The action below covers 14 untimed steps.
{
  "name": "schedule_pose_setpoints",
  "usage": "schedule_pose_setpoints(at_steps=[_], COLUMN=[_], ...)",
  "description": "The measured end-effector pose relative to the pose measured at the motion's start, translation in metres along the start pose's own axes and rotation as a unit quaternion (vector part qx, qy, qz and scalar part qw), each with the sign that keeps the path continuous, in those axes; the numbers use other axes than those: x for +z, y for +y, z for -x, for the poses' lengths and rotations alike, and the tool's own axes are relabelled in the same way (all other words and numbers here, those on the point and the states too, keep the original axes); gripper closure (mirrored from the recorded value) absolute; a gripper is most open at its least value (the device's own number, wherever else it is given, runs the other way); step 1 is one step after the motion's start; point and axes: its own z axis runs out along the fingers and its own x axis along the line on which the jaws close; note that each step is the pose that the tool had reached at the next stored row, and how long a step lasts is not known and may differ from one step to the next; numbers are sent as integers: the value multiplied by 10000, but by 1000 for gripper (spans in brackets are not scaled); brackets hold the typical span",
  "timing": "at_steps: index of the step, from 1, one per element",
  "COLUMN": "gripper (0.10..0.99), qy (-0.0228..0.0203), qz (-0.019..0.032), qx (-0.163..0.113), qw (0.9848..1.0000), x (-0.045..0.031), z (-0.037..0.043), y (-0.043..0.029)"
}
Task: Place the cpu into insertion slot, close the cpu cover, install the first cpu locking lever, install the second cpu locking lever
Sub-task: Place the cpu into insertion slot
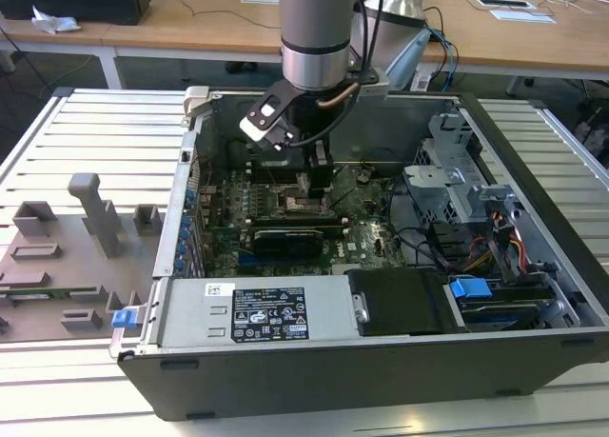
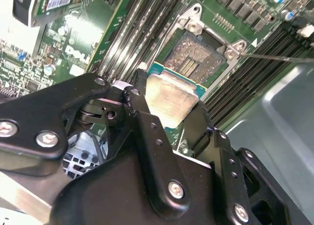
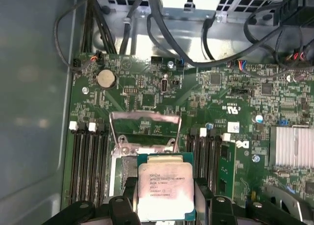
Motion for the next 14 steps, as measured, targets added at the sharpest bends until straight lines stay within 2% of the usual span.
schedule_pose_setpoints(at_steps=[8,14], gripper=[545,545], qy=[0,0], qz=[3,3], qx=[0,-1], qw=[10000,10000], x=[-17,-28], z=[-16,-26], y=[-241,-392])
